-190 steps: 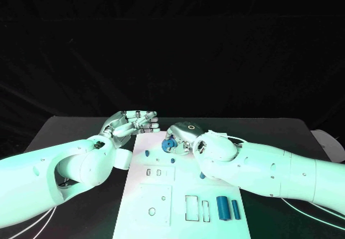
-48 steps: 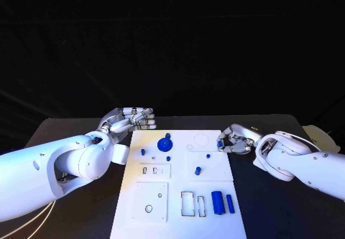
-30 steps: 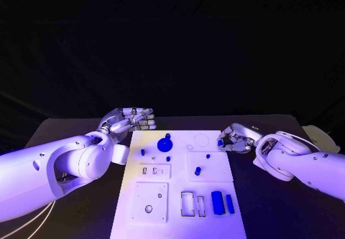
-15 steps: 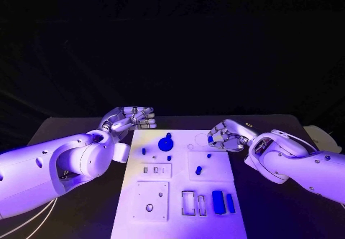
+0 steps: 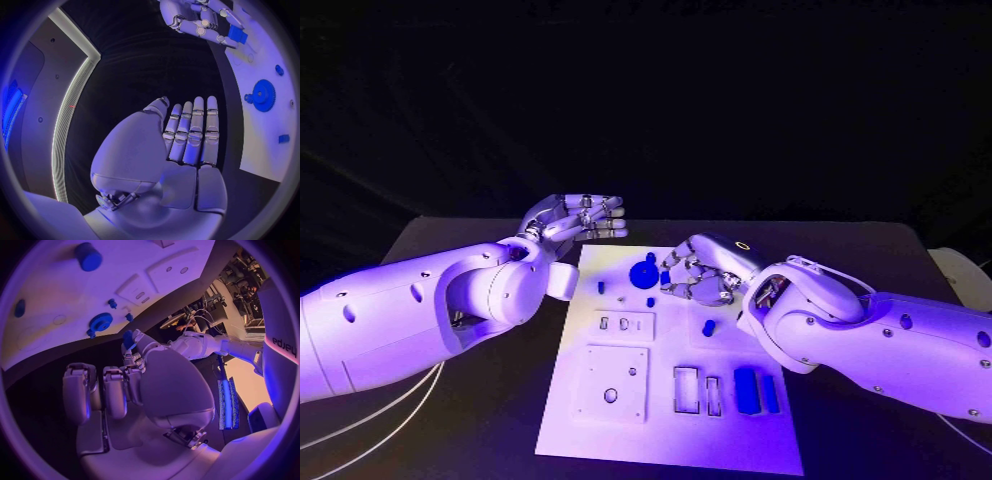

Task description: Assemble the parts on the task board

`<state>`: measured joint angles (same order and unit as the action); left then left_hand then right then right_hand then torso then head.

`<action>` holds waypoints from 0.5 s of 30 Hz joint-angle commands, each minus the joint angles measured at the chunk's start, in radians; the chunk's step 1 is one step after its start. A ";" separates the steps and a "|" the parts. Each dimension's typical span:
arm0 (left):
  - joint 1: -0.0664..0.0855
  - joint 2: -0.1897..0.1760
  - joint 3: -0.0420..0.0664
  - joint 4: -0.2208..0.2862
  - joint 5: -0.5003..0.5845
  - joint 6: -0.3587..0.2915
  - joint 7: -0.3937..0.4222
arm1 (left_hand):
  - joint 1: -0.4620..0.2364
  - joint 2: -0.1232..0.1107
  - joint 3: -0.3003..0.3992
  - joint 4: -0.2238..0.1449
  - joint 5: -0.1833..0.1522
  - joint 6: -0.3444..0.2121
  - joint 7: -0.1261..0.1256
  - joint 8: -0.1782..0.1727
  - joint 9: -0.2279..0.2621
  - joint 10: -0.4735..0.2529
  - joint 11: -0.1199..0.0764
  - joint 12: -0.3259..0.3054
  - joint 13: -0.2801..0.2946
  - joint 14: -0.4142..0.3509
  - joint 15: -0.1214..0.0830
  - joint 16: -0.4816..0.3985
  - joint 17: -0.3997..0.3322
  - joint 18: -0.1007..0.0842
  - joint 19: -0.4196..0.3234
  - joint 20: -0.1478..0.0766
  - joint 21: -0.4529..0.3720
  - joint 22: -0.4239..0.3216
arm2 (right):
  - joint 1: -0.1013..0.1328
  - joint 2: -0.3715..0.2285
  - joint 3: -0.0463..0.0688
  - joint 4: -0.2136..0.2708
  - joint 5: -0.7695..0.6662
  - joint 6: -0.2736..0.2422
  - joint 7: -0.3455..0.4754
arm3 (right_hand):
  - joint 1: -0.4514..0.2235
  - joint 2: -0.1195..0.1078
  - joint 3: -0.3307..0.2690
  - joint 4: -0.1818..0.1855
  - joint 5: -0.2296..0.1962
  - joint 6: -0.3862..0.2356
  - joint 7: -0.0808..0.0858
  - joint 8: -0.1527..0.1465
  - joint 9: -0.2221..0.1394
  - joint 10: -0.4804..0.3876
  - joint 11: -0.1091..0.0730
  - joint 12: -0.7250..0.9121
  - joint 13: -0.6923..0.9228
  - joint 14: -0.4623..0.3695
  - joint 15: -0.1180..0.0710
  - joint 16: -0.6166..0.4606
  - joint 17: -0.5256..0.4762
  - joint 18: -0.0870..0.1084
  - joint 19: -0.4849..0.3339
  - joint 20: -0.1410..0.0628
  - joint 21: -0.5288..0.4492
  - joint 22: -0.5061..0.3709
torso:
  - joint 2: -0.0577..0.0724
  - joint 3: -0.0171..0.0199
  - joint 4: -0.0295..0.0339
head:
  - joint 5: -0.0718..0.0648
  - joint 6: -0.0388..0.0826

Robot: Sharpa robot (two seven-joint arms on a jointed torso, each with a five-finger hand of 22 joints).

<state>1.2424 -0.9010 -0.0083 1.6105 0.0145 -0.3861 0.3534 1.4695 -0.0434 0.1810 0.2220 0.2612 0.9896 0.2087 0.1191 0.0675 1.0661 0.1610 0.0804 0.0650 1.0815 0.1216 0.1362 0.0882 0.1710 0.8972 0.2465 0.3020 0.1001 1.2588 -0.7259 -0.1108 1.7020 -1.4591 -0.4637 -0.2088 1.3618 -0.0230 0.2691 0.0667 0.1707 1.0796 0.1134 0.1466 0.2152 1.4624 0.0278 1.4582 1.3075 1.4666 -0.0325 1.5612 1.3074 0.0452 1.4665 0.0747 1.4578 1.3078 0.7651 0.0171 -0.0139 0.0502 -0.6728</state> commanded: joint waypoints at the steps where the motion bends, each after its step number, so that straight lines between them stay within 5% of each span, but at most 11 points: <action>1: 0.001 0.009 0.000 -0.009 0.001 0.022 0.002 | 0.005 -0.006 0.005 0.000 0.001 0.000 0.008 -0.007 -0.001 0.002 0.004 -0.006 0.000 0.001 0.005 -0.005 -0.001 0.013 0.001 0.002 -0.005 -0.001 | -0.010 0.026 -0.004 -0.010 -0.086 0.027 -0.078 | -0.008 -0.002 -0.001 0.004 0.006 0.007 -0.012 0.022 0.024 0.002 -0.004 -0.001 0.126 0.100 -0.007 0.003 0.247 -0.012 0.021 -0.004 0.003 0.156 | -0.006 -0.0032 0.0033 | 0.016 -0.012; 11: 0.001 0.023 0.000 -0.030 0.001 0.023 0.001 | 0.005 -0.006 0.005 0.001 0.001 0.000 0.008 -0.007 -0.001 0.002 0.004 -0.006 0.000 0.001 0.005 -0.006 -0.001 0.013 0.001 0.002 -0.005 -0.001 | -0.051 0.124 -0.017 -0.068 -0.137 0.061 -0.118 | -0.011 -0.005 0.003 0.003 0.019 0.008 -0.014 0.025 0.026 0.004 -0.005 0.000 0.128 0.100 -0.009 0.002 0.245 -0.011 0.020 -0.004 0.002 0.155 | -0.007 -0.0058 0.0039 | 0.030 -0.020; 15: 0.001 0.025 0.000 -0.032 0.001 0.023 0.000 | 0.005 -0.006 0.005 0.001 0.001 0.000 0.008 -0.007 -0.001 0.002 0.004 -0.006 0.000 0.001 0.005 -0.006 -0.001 0.013 0.001 0.002 -0.005 -0.001 | -0.066 0.145 -0.019 -0.080 -0.149 0.067 -0.124 | -0.011 -0.005 0.003 0.003 0.019 0.008 -0.014 0.025 0.026 0.004 -0.005 0.000 0.128 0.100 -0.009 0.002 0.245 -0.011 0.020 -0.004 0.002 0.155 | -0.007 -0.0042 0.0032 | 0.038 -0.023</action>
<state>1.2424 -0.8791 -0.0090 1.5777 0.0145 -0.3828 0.3509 1.4695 -0.0434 0.1810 0.2219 0.2612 0.9896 0.2087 0.1152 0.0675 1.0661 0.1610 0.0804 0.0650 1.0815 0.1216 0.1362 0.0882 0.1710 0.8972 0.2465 0.3020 0.1002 1.1961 -0.5855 -0.1298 1.6254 -1.5605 -0.4258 -0.3027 1.3579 -0.0270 0.2691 0.0668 0.1865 1.0792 0.1130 0.1469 0.2152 1.4624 0.0279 1.4581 1.3074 1.4665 -0.0325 1.5612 1.3073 0.0452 1.4665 0.0747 1.4578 1.3080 0.7578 0.0121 -0.0105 0.0833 -0.6935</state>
